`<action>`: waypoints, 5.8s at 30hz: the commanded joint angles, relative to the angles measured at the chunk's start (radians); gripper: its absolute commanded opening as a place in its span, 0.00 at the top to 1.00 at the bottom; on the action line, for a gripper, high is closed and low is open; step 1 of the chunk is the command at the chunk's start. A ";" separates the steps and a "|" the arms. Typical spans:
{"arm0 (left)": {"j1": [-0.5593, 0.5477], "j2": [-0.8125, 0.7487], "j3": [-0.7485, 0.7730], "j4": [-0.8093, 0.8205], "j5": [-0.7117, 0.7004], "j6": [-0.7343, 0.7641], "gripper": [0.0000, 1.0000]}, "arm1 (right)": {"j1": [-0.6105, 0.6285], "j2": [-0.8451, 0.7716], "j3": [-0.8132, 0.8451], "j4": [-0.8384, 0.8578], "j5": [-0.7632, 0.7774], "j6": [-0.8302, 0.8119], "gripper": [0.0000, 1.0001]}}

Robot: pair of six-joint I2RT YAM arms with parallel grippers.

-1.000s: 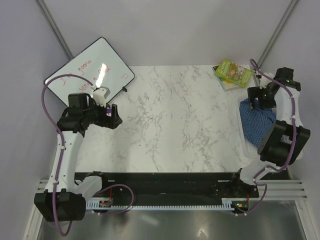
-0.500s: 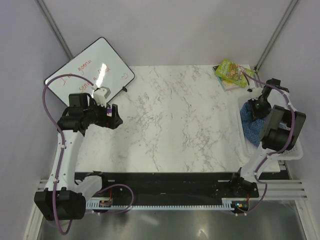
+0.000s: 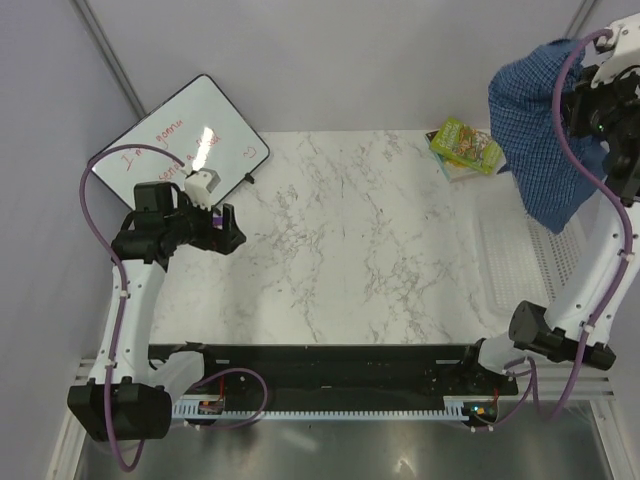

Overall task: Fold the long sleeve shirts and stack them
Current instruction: Grab the shirt from the pile, then move the shirt to the center of the board, then flatten the shirt out

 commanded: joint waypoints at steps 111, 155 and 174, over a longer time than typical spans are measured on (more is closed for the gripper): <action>-0.315 -0.406 -0.465 0.608 0.250 -0.196 0.21 | 1.175 0.108 0.121 1.218 0.620 0.010 1.00; -0.296 0.255 0.198 0.624 0.047 -0.212 0.98 | 1.342 -0.639 -1.059 0.455 0.065 -0.159 1.00; -1.157 0.037 -0.148 0.515 0.119 0.121 0.98 | 1.082 -0.736 -1.077 0.391 0.816 0.027 0.02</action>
